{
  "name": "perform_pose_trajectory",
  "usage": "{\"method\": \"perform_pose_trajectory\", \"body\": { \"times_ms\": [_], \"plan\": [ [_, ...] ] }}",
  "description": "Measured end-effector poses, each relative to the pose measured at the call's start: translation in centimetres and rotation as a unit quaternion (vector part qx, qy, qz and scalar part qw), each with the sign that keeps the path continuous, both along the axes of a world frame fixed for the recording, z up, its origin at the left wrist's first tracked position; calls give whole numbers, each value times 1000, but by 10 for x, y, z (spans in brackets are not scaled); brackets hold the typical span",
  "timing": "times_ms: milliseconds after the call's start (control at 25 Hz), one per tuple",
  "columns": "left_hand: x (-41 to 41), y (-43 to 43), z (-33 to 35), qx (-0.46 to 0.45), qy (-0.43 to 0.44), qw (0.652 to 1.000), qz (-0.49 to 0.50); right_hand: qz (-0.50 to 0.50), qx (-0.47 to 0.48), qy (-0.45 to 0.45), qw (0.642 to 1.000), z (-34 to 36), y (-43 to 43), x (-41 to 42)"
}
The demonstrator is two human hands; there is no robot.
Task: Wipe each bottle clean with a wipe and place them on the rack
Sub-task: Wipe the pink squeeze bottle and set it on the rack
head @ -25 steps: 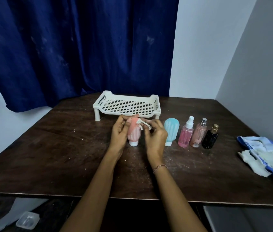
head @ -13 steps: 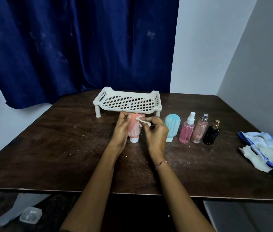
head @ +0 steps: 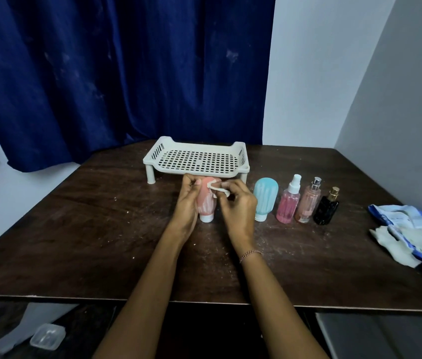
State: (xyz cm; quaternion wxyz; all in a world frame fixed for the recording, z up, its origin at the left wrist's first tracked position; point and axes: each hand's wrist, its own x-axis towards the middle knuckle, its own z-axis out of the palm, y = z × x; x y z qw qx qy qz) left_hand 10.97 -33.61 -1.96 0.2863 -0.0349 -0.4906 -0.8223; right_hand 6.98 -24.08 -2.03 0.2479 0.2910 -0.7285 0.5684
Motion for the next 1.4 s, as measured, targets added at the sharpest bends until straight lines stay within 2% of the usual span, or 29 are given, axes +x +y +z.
{"method": "perform_pose_trajectory", "body": {
  "times_ms": [160, 480, 720, 920, 1080, 1160, 1280, 1400],
  "plan": [
    [-1, 0, -1, -5, -1, 1000, 1, -23, -10, 3, 1000, 1, -2, 2],
    [-2, -2, -3, -22, 5, 1000, -2, 2, -11, 0, 1000, -2, -1, -3],
    [1, -3, -1, -63, -20, 998, -1, -15, -86, -53, 995, -2, 3, -9],
    [0, -3, -1, -60, -33, 998, 15, -14, -105, -69, 992, -2, 2, -8],
    [-3, -4, -2, -49, -31, 998, 28, 79, -145, -143, 976, -1, 2, -6],
    [-4, -4, -2, -44, -24, 998, 29, 130, -131, -168, 968, 0, 1, -2],
    [-5, -6, -3, -61, -21, 997, 47, 169, -107, -169, 965, -1, -2, -3],
    [-5, -6, -3, -61, -23, 997, 42, 161, -98, -150, 971, -3, -3, -7]
  ]
}}
